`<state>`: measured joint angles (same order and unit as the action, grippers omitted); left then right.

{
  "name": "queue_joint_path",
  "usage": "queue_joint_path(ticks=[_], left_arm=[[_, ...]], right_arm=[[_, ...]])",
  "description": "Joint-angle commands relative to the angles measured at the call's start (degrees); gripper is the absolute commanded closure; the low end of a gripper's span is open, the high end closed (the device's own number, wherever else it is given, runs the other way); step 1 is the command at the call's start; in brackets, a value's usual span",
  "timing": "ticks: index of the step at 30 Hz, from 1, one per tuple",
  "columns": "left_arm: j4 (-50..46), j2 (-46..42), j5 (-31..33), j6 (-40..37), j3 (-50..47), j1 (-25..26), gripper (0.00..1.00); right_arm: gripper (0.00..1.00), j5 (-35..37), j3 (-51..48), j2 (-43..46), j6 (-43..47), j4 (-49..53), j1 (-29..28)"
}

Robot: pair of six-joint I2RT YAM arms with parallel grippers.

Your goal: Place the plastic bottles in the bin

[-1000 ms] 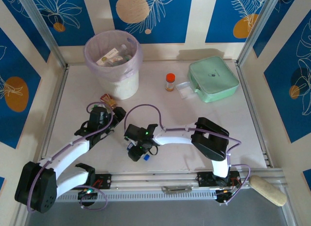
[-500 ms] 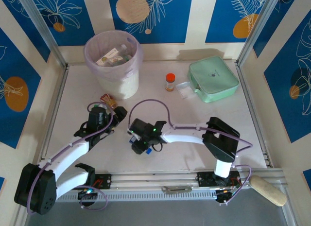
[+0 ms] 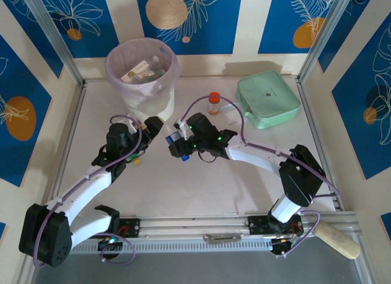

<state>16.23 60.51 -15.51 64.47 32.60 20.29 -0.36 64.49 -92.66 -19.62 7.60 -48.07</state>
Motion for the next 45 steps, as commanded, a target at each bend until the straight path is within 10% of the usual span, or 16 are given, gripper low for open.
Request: queue_joint_path(ticks=[1, 18, 29, 45], left_arm=[[6.89, 1.11, -4.68, 1.09, 1.30, -0.13, 0.01], [20.45, 12.09, -14.21, 2.04, 4.34, 3.24, 0.11], [17.85, 11.38, -12.75, -0.91, 4.75, 3.61, 0.34], [3.01, 12.51, -7.24, -14.02, 18.13, -0.88, 0.46]], right_arm=[[0.45, -6.55, -0.68, 1.67, -2.38, -5.10, 1.36], [0.46, -16.58, -1.53, 2.31, -5.43, -9.99, 4.21], [0.45, -17.26, -3.35, 3.69, -6.05, -11.33, 5.45], [0.13, -16.23, -8.33, 9.67, -6.90, -12.50, 7.94]])
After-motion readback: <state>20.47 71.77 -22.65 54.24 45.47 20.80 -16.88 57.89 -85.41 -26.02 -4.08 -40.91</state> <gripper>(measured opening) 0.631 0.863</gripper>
